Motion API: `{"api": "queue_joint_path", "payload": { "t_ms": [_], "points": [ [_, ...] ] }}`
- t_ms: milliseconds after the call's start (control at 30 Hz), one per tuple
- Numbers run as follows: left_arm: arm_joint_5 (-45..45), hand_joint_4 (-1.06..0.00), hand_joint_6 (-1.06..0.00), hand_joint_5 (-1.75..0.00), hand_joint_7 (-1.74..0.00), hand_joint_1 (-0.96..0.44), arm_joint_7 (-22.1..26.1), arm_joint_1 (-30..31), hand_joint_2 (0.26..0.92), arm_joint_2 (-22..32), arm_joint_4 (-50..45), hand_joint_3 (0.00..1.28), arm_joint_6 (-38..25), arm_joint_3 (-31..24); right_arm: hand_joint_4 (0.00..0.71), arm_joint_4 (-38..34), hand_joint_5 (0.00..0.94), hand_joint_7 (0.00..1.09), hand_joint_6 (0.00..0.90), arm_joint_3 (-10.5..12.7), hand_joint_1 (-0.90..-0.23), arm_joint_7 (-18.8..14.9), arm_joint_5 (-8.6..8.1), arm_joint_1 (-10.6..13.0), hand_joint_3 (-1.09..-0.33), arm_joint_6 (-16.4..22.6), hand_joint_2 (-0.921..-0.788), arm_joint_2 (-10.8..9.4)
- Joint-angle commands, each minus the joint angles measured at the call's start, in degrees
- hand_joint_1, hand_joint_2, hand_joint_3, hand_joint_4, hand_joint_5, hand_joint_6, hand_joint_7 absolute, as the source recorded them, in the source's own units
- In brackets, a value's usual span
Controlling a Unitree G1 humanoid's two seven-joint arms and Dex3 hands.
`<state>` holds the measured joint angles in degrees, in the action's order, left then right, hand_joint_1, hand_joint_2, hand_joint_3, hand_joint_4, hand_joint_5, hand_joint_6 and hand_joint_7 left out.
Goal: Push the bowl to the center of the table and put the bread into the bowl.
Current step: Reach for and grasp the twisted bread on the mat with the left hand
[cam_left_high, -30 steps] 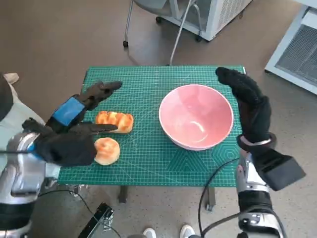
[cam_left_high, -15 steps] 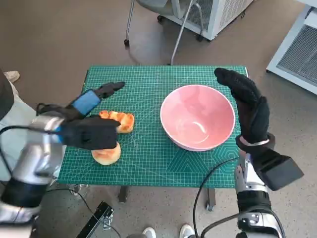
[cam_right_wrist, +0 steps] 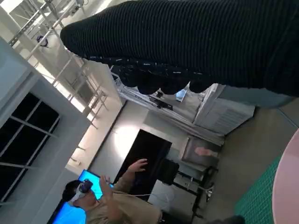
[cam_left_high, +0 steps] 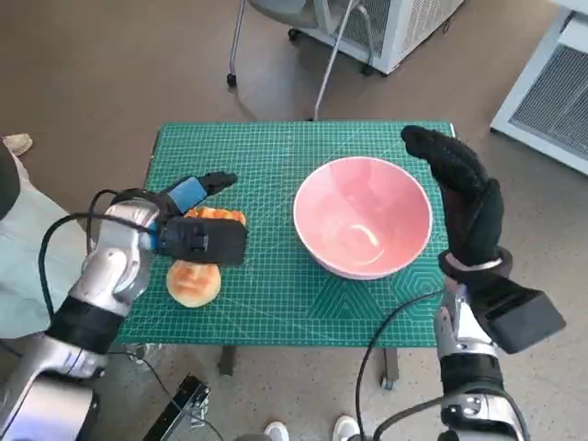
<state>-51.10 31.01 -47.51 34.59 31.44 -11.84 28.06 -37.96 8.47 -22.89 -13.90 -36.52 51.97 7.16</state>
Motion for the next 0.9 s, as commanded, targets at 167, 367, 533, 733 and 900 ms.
{"api": "queue_joint_path", "payload": {
  "t_ms": [167, 367, 533, 733, 900],
  "points": [
    [-2.5, -0.27, -0.45, -0.02, -0.04, -0.03, -1.5, -3.4, 0.780, -2.9, 10.1, 0.01, 1.8, 4.5, 0.345, 0.8, 0.011, 0.81, 0.065, 0.6, -0.576, 0.9, -0.10, 2.5, -0.690, -1.1, -0.921, -0.1],
    [-1.4, -0.38, -0.54, -0.05, -0.07, 0.02, -2.4, -5.1, 0.819, -4.0, 17.1, 0.04, 4.7, 5.4, 0.350, 1.5, 0.012, 0.80, 0.082, 0.6, -0.577, 1.9, 0.34, 2.9, -0.681, -1.4, -0.921, -0.6],
    [-0.6, -0.54, -0.56, -1.06, -0.68, 0.12, -4.2, -5.6, 0.878, -3.5, 18.8, 0.14, 7.3, 5.2, 0.351, 1.3, 0.012, 0.79, 0.089, 0.4, -0.579, 2.4, 0.88, 2.9, -0.674, -1.2, -0.921, -0.8],
    [-1.8, -0.36, -0.62, -1.62, -1.14, 0.02, -8.4, -5.8, 0.711, -2.1, 19.2, 0.59, 10.2, 6.0, 0.350, 0.9, 0.011, 0.79, 0.090, 0.4, -0.580, 2.2, 0.51, 2.7, -0.672, -1.4, -0.921, -0.9],
    [-2.2, -0.31, -0.64, -1.73, -1.27, 0.00, -10.3, -6.7, 0.607, -1.4, 20.5, 0.80, 12.0, 6.4, 0.350, 0.5, 0.010, 0.78, 0.087, 0.3, -0.580, 1.9, 0.32, 2.4, -0.672, -1.2, -0.921, -1.2]
  ]
}}
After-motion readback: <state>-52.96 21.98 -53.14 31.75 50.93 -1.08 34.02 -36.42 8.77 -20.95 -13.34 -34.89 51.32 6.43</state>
